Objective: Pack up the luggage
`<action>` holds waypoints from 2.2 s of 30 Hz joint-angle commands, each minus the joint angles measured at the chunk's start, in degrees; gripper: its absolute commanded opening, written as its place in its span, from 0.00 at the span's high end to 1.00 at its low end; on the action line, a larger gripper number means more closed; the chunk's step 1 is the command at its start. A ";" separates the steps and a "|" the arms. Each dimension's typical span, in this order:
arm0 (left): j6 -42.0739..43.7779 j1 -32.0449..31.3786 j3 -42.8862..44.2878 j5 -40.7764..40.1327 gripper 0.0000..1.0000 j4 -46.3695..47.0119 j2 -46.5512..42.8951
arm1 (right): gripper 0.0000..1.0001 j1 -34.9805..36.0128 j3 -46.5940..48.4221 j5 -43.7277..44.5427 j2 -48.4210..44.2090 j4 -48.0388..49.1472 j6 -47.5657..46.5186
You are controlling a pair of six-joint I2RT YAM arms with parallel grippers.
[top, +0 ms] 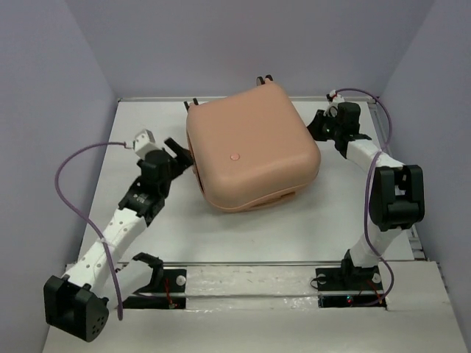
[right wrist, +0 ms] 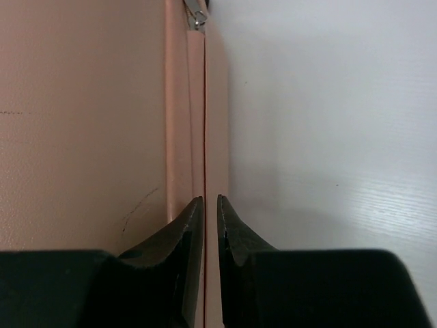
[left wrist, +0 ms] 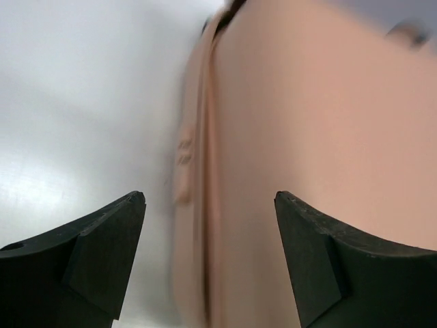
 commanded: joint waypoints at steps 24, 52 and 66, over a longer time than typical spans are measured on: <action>-3.54 23.10 66.84 50.79 0.01 11.77 69.01 | 0.26 2.40 -2.06 -9.27 -0.75 -0.32 0.04; -30.62 21.61 62.80 50.18 0.93 68.73 68.78 | 0.10 2.40 -13.40 -11.20 -10.86 6.62 4.43; -21.22 22.39 69.39 49.74 0.94 43.07 60.32 | 0.00 2.40 -12.61 -9.79 -10.86 6.54 5.66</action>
